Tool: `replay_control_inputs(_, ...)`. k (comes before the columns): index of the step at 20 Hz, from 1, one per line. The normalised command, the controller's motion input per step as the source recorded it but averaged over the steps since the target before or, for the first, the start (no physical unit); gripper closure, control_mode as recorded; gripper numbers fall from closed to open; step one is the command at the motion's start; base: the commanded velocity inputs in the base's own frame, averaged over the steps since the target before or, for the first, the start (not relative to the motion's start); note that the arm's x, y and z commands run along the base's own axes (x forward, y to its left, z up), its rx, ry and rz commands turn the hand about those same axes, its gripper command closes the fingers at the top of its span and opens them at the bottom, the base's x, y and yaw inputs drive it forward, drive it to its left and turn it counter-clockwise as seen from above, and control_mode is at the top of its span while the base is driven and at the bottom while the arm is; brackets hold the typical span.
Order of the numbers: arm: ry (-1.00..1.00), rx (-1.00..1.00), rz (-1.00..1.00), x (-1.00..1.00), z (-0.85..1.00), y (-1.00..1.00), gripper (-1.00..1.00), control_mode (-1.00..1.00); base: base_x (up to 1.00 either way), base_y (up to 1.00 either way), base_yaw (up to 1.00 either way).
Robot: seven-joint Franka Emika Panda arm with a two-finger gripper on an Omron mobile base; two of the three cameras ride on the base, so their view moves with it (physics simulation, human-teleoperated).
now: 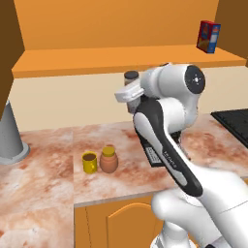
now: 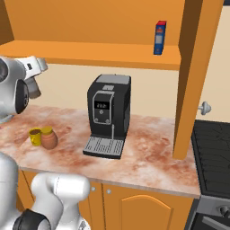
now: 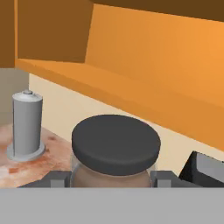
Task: Pick the cinnamon and honey bottle from the cabinet and place them next to the mug.
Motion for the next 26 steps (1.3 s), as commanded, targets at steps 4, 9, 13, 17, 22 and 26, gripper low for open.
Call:
replay_control_inputs(4,-0.08,0.00,0.06,-1.00,-0.76,0.04,1.00,-1.00,0.00,0.00,0.00)
replay_control_inputs(9,-0.06,0.00,0.05,-1.00,-0.75,0.03,1.00,-1.00,0.00,0.00,0.00)
replay_control_inputs(13,-0.07,0.00,0.05,-0.74,-0.37,0.08,1.00,-1.00,0.00,0.00,0.00)
replay_control_inputs(17,0.00,0.00,0.07,-0.46,-0.38,0.06,1.00,-1.00,0.00,0.00,0.00)
replay_control_inputs(22,-0.01,0.01,0.02,-0.08,-0.08,0.02,1.00,-1.00,0.00,0.00,0.00)
replay_control_inputs(26,-0.06,0.26,0.05,-0.06,-0.62,0.16,1.00,-1.00,0.00,0.00,0.00)
